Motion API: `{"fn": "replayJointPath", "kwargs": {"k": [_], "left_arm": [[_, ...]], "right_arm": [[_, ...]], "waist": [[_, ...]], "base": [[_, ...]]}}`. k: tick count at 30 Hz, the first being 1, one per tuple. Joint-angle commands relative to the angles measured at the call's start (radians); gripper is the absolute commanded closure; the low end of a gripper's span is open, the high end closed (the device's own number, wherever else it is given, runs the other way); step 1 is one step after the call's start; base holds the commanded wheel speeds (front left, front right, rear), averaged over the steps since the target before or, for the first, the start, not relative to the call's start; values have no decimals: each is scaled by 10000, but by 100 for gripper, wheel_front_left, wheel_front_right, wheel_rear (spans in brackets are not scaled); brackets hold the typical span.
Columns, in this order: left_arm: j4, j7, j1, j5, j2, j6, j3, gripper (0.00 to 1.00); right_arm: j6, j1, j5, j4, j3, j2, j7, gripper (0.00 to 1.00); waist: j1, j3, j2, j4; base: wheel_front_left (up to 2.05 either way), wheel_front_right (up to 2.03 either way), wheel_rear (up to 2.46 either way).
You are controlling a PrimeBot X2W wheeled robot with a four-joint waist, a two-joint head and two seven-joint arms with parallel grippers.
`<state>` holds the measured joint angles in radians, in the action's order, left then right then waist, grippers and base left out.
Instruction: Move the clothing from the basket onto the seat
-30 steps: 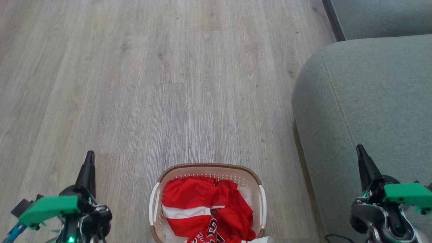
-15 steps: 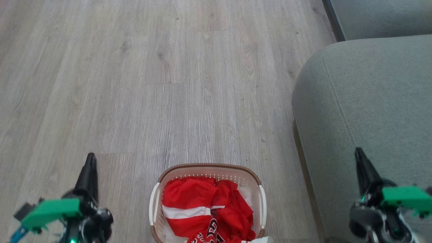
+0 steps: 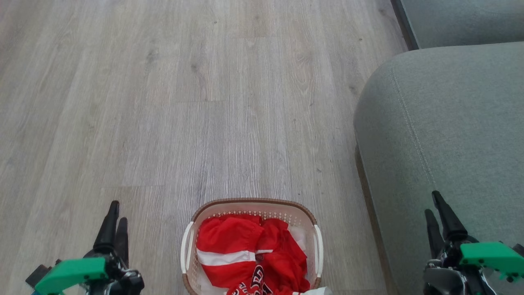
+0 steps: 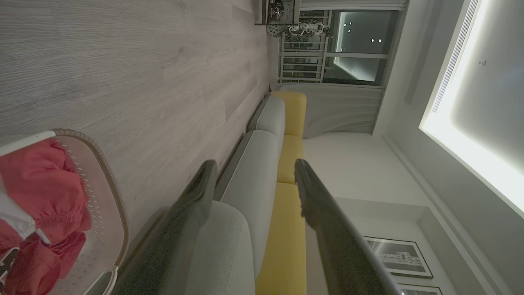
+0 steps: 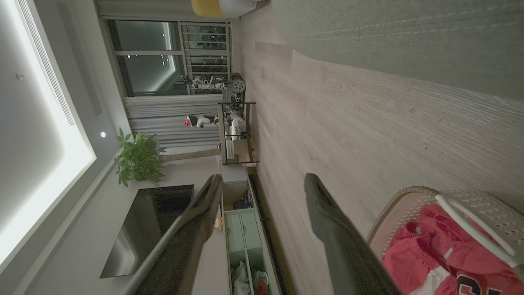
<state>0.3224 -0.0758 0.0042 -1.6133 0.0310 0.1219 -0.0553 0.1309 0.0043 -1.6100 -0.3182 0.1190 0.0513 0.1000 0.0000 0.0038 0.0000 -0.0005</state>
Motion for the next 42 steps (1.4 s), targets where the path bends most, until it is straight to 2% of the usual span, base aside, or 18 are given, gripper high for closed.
{"fn": "replayJointPath", "kwargs": {"k": [1,13,18,30,42], "left_arm": [[-455,122,-470,127,84,20,14,0],[-804,473,-548,1016,96,27,82,0],[-1010,620,-562,1719,101,-26,153,0],[-1522,942,-617,4140,112,-290,654,0],[-1585,1292,-618,6693,123,-881,1222,0]], "right_arm": [[0,-422,123,493,-49,27,-123,0],[0,-462,835,950,-527,408,-675,0],[0,-504,1283,1160,-642,521,-837,0],[-1,-531,2738,1553,-952,762,-1162,0],[-1,-570,5095,1681,-1339,1080,-1516,0]], "waist": [[0,0,0,-4],[0,5,0,-26],[0,8,0,-34],[0,-10,0,-39],[0,-35,0,-52]], "base": [[0,0,0],[0,0,0],[0,0,0],[0,0,0],[0,0,0]]}}
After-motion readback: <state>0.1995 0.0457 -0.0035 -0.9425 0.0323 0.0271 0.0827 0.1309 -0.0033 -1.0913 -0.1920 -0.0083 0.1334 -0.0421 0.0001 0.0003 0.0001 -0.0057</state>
